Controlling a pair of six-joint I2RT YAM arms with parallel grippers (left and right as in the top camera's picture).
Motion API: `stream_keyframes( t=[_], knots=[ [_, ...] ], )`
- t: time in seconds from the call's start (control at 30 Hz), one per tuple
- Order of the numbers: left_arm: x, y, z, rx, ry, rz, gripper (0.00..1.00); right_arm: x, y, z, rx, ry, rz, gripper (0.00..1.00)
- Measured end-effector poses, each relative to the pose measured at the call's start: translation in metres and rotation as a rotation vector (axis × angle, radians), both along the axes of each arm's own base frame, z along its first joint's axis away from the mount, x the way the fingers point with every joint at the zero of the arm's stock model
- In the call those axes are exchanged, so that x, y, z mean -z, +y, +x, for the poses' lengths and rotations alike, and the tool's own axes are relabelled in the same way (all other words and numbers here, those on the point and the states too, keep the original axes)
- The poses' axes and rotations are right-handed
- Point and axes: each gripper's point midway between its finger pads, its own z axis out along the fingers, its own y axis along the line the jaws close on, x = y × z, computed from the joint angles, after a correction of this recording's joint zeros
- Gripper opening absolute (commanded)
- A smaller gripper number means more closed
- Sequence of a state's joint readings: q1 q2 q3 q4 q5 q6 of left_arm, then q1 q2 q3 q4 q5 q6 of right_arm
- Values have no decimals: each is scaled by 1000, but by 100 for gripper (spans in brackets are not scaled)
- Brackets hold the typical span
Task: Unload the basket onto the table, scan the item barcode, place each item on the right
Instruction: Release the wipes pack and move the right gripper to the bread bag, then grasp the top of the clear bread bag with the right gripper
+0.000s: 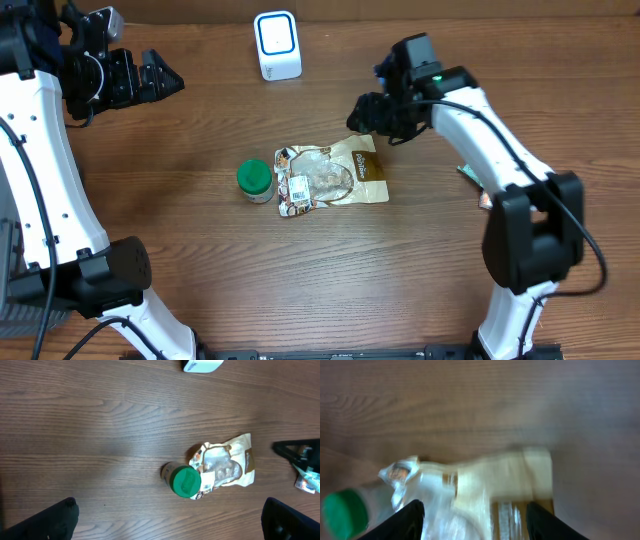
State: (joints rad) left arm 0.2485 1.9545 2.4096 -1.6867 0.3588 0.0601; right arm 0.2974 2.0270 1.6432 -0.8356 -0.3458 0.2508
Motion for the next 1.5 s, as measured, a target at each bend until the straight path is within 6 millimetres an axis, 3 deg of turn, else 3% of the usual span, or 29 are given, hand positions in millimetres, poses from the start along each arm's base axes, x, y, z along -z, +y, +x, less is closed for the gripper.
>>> stream_keyframes(
  t=[0.17,0.33,0.53,0.9,1.03,1.27,1.5],
  knots=[
    [0,0,0,0,1,0,100,26,23,29,-126,-140,-3,68],
    [0,0,0,0,1,0,100,31,31,44,-179,-226,-3,68],
    [0,0,0,0,1,0,100,43,31,43,-206,-219,-16,69],
    [0,0,0,0,1,0,100,84,23,3,-279,-22,-37,69],
    [0,0,0,0,1,0,99,84,9,-19,-274,101,-51,68],
    [0,0,0,0,1,0,100,82,-33,-82,-222,439,-90,68],
    [0,0,0,0,1,0,100,70,-31,-131,-324,602,-124,56]
  ],
)
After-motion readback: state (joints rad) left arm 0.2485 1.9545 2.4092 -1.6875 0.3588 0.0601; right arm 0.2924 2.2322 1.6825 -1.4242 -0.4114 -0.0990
